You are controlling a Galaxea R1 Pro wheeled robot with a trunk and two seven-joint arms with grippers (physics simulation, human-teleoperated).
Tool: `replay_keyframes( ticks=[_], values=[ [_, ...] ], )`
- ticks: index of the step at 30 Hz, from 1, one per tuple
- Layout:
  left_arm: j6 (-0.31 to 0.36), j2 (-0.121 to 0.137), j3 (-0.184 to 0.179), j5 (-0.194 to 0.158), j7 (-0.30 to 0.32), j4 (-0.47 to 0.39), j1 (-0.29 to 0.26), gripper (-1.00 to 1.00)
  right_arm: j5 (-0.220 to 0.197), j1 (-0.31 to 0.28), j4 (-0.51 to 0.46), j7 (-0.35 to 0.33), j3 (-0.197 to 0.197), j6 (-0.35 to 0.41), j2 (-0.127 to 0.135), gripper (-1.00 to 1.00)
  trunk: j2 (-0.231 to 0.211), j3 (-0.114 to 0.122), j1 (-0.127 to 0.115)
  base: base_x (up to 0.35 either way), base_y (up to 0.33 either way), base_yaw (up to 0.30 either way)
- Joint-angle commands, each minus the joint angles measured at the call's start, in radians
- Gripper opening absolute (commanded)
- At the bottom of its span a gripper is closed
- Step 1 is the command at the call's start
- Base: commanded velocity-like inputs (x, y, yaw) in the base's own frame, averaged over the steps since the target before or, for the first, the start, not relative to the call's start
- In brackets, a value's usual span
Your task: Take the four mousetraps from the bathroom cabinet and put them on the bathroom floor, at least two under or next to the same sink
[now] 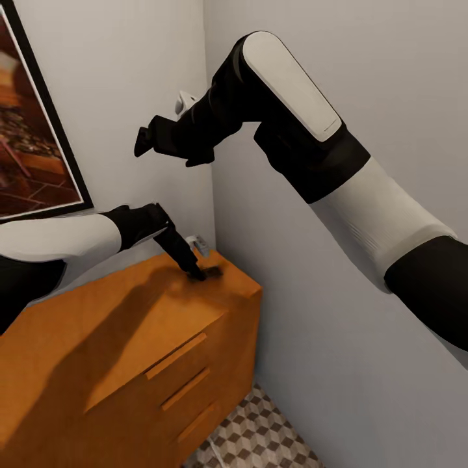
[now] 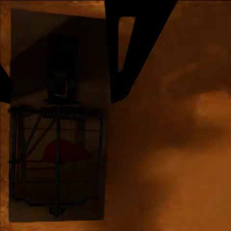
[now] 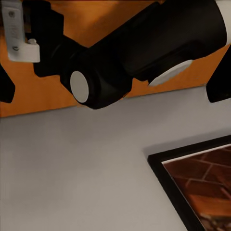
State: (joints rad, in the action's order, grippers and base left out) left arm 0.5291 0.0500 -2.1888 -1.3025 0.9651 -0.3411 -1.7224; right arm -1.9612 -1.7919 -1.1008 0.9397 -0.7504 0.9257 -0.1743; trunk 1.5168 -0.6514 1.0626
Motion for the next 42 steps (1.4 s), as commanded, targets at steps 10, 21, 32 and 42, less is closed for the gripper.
replay_keyframes(
  ticks=[10, 21, 32, 42],
  values=[
    [0.127, -0.006, -0.005, -0.009, -0.002, -0.034, -0.003, -1.00, 0.131, 0.009, 0.001, 0.013, -0.002, 0.005, 0.001, 1.00, 0.001, -0.001, -0.001, -0.334, 0.000, 0.000],
    [0.147, -0.012, -0.005, -0.013, -0.003, -0.022, -0.005, -1.00, 0.394, 0.047, 0.058, 0.019, -0.001, 0.004, 0.004, 1.00, 0.001, -0.001, -0.001, -0.321, 0.000, 0.000],
    [0.245, -0.004, -0.002, -0.015, -0.003, 0.058, -0.028, -1.00, 0.637, 0.056, 0.182, 0.014, -0.001, -0.001, 0.010, 1.00, 0.001, -0.001, -0.001, -0.042, 0.000, 0.000],
    [0.389, -0.003, 0.000, -0.018, -0.002, 0.057, -0.091, -1.00, 0.652, 0.072, 0.227, 0.015, -0.002, -0.001, 0.008, 1.00, 0.001, -0.001, -0.001, 0.000, 0.000, 0.000]
  ],
)
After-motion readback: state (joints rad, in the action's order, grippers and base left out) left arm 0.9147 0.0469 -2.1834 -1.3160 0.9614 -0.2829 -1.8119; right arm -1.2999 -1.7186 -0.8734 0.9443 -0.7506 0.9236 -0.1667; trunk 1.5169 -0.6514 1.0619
